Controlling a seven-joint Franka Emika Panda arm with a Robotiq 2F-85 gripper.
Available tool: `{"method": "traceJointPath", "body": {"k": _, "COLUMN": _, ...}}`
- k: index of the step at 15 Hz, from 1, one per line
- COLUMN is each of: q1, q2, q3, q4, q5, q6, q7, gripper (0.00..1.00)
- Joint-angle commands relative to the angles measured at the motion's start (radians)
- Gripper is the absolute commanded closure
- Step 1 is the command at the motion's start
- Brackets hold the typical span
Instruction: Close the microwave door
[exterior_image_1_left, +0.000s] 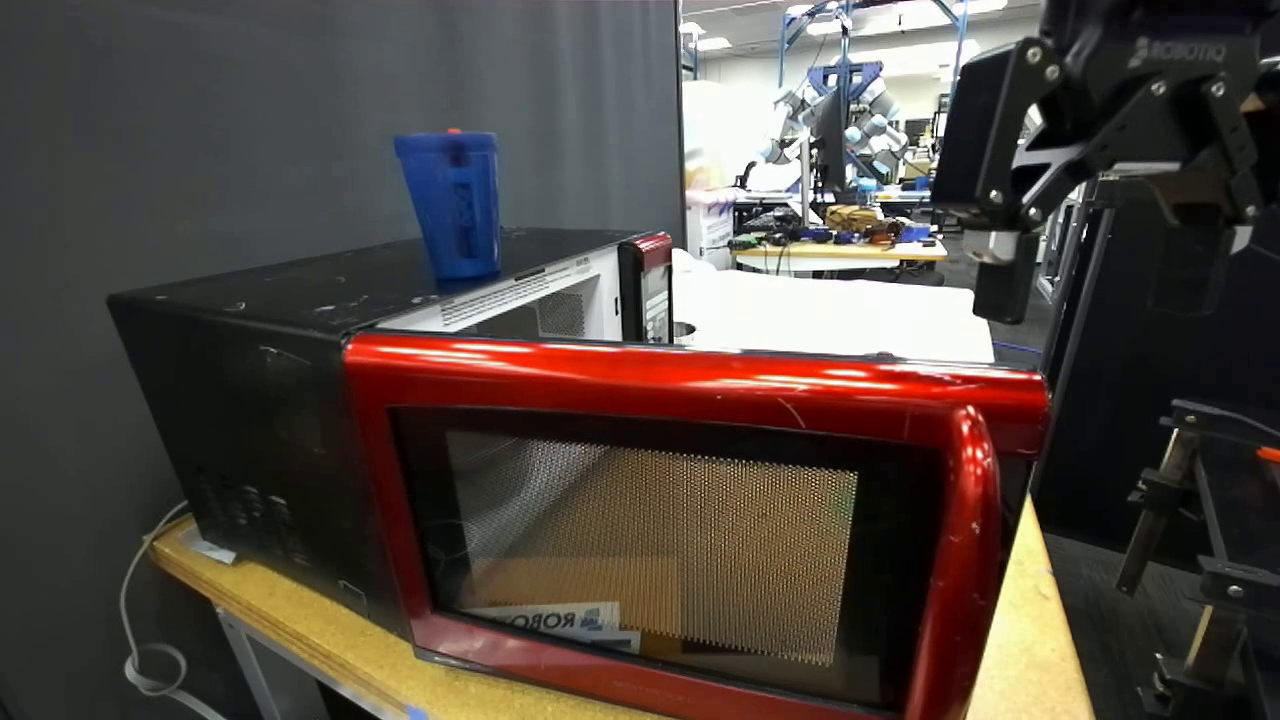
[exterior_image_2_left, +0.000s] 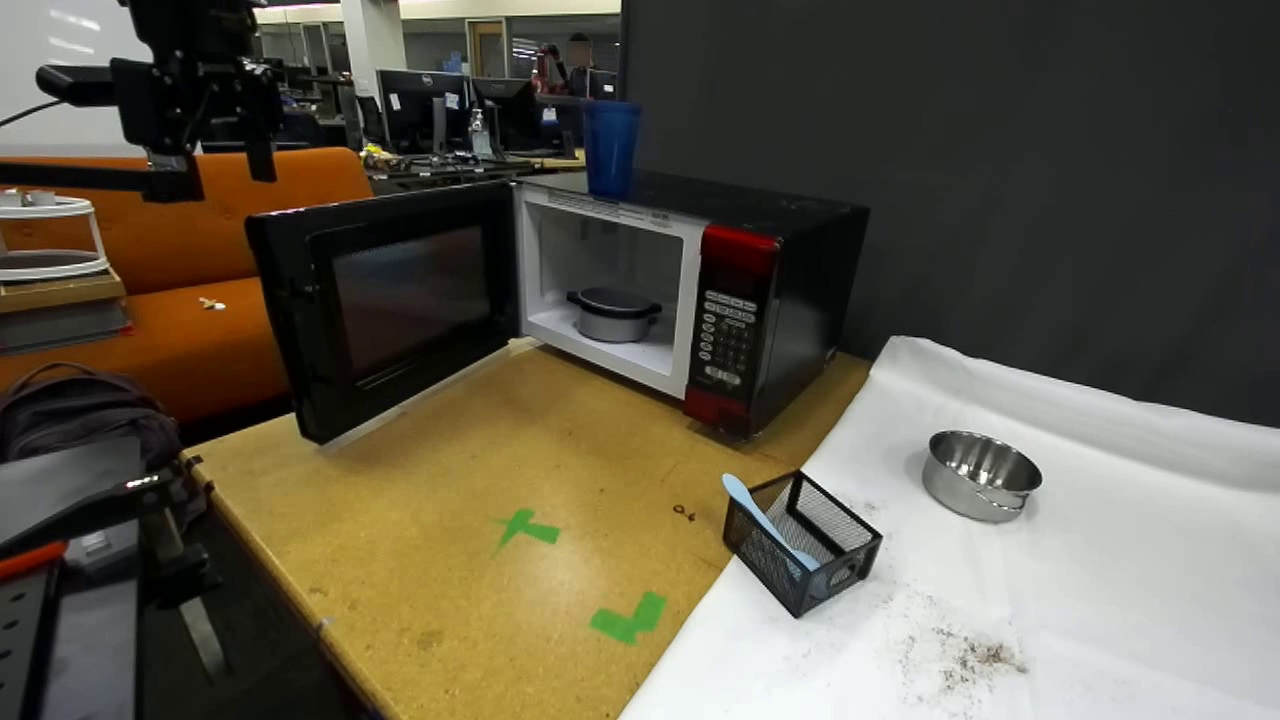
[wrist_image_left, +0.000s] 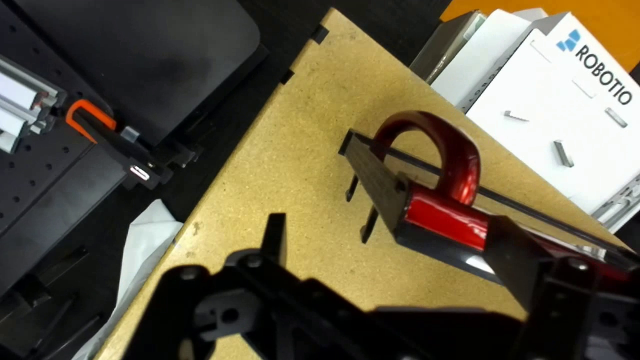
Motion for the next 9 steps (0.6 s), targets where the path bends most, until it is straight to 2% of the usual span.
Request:
{"method": "traceJointPath", "body": {"k": 1, "q1": 0.032, "q2": 0.071, "q3": -0.007, "q4": 0.048, "q5": 0.023, "q6": 0.072, "q7": 0.057, "gripper": 0.00}}
{"method": "traceJointPath", "body": {"k": 9, "q1": 0.053, "q2": 0.287, "q3": -0.025, "q4": 0.076, "q5": 0.001, "q6": 0.303, "q7": 0.126, "gripper": 0.00}}
